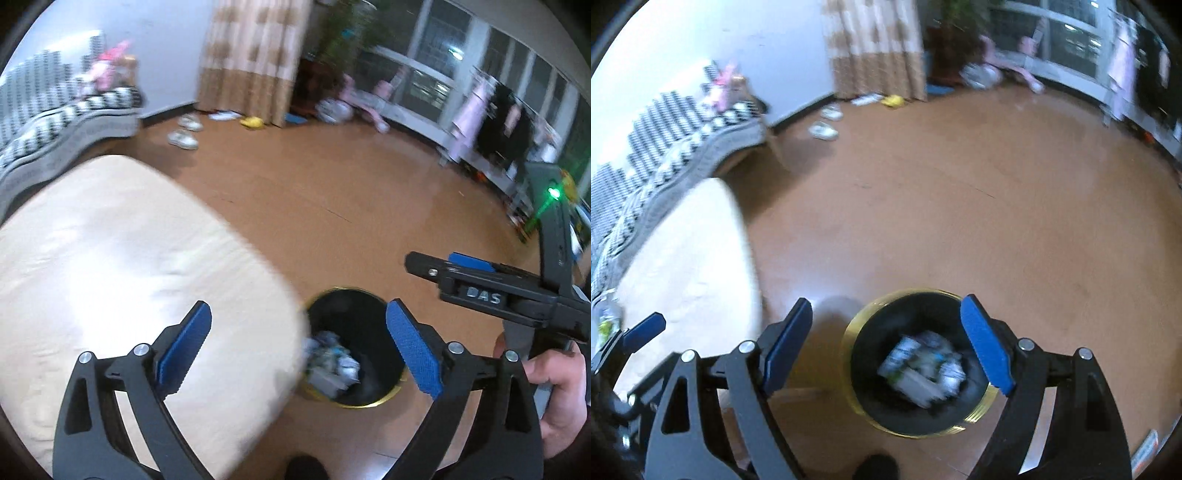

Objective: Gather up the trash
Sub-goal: 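Swing both open tools back toward the table, then grasp the yellow-green snack bag with left tool while right tool grasps crumpled white paper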

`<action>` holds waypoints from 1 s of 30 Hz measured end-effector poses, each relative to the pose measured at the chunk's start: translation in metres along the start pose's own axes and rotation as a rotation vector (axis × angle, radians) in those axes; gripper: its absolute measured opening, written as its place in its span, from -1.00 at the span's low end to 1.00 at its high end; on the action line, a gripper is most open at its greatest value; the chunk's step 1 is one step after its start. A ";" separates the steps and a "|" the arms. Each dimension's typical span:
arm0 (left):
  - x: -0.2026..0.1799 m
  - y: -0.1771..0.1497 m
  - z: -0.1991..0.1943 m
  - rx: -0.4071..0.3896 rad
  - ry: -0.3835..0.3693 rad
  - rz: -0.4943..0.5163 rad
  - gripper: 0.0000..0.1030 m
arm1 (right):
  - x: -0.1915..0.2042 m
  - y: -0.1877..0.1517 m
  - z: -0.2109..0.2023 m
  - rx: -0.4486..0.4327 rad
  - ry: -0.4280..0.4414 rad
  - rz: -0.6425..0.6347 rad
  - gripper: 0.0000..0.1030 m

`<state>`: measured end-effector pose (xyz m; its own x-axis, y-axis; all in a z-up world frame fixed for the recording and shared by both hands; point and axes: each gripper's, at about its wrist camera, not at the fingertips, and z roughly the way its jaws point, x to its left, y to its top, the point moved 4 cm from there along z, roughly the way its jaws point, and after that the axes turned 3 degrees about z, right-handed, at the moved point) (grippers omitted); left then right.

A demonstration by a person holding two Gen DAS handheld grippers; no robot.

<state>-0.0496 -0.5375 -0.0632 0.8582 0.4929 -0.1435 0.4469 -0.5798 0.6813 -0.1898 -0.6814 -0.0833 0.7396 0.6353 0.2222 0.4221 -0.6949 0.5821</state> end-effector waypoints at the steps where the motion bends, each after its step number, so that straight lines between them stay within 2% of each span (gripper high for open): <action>1: 0.019 -0.001 -0.010 -0.009 0.027 -0.020 0.80 | 0.016 0.001 0.000 0.000 0.020 -0.019 0.56; 6: 0.126 -0.020 -0.064 -0.016 0.206 -0.170 0.80 | 0.144 -0.006 0.006 0.028 0.170 -0.184 0.56; 11: 0.237 -0.054 -0.129 -0.040 0.392 -0.310 0.80 | 0.267 -0.034 0.013 0.088 0.298 -0.325 0.56; 18: 0.373 -0.104 -0.197 -0.051 0.663 -0.439 0.80 | 0.398 -0.082 0.017 0.145 0.394 -0.486 0.56; 23: 0.438 -0.130 -0.207 -0.045 0.688 -0.504 0.80 | 0.447 -0.106 0.025 0.176 0.418 -0.535 0.56; 30: 0.468 -0.136 -0.185 -0.032 0.645 -0.523 0.79 | 0.487 -0.115 0.054 0.209 0.438 -0.569 0.56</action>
<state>0.2447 -0.1080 -0.0899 0.2238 0.9745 -0.0144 0.7324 -0.1584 0.6622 0.1504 -0.3097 -0.0845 0.1195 0.9615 0.2475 0.8001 -0.2409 0.5494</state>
